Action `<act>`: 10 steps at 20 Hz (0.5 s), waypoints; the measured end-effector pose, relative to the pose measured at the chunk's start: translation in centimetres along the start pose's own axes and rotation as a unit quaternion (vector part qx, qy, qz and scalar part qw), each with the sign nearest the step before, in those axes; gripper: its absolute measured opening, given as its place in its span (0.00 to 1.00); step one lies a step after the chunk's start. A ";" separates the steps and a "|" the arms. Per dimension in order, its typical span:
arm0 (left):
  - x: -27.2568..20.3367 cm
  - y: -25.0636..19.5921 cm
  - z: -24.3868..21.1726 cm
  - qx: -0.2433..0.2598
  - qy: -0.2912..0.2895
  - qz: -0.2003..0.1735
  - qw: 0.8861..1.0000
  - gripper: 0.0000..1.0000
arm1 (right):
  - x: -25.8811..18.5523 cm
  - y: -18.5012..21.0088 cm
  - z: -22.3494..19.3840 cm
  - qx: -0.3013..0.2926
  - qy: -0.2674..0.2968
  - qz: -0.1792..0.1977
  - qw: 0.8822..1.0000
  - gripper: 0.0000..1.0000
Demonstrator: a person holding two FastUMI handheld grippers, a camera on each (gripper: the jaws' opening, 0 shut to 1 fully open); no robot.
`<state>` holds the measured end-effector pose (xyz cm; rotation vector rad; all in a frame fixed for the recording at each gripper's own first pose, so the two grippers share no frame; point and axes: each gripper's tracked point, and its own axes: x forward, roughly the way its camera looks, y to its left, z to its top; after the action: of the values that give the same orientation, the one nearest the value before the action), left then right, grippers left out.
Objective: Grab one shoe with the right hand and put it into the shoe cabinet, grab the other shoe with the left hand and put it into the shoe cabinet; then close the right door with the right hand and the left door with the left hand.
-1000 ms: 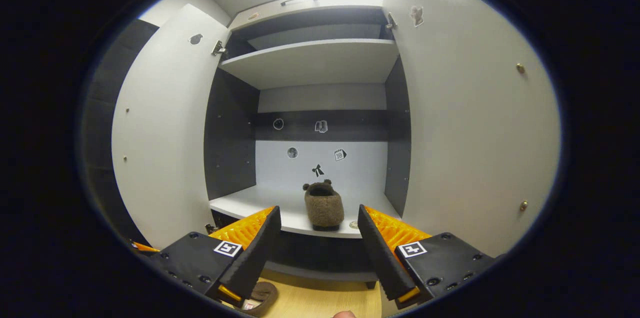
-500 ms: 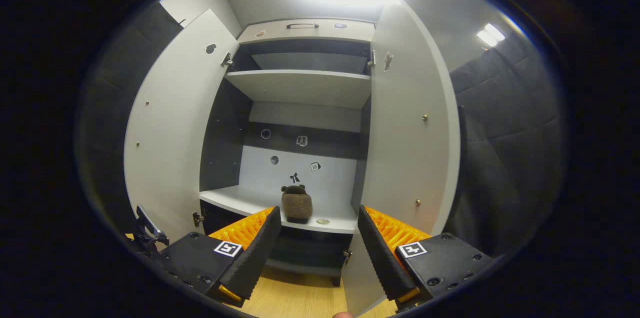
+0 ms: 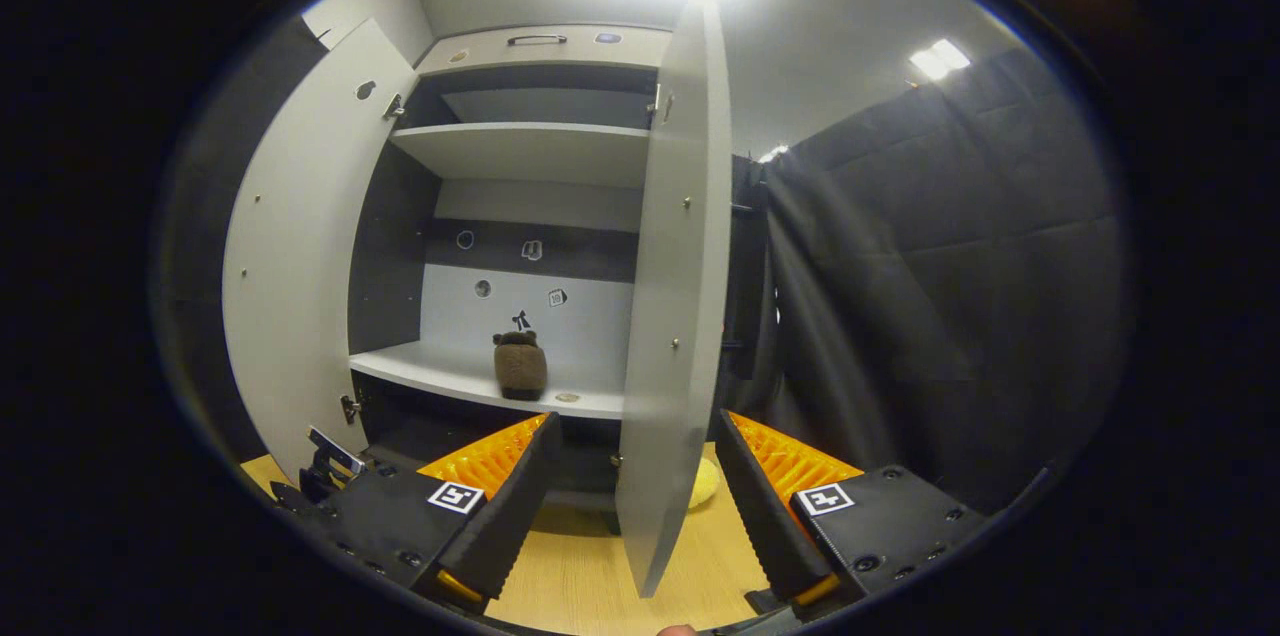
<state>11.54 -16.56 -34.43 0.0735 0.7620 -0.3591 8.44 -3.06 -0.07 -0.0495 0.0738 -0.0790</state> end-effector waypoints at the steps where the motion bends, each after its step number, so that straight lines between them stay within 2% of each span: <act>1: 0.6 -0.2 -0.4 -0.007 0.011 -0.002 1.000 0.93 | -0.3 -0.6 0.3 -0.002 -0.003 -0.007 1.000 0.97; 4: 1.6 -0.8 -1.8 -0.058 0.044 -0.024 0.997 0.86 | -0.8 -1.9 0.7 -0.015 -0.008 -0.019 1.000 0.97; 5: 1.7 -1.0 -1.7 -0.073 0.045 -0.039 0.996 0.75 | -0.9 -2.1 0.6 -0.018 -0.007 -0.021 1.000 0.97; 6: 1.5 -1.8 -1.4 -0.086 0.047 -0.051 0.994 0.75 | -1.0 -2.3 0.5 -0.018 -0.004 -0.023 1.000 0.97; 9: 0.8 -1.9 -1.4 -0.070 0.050 -0.056 0.995 0.30 | -1.2 -2.4 0.1 -0.013 0.003 -0.018 1.000 0.98; 10: 1.7 -1.9 -1.0 -0.057 0.046 -0.056 0.996 0.35 | -1.3 -2.4 0.0 -0.011 0.003 -0.015 1.000 0.97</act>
<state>11.34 -18.60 -36.20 -0.0619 0.8789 -0.4208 6.98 -5.31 0.15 -0.0733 0.0807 -0.1092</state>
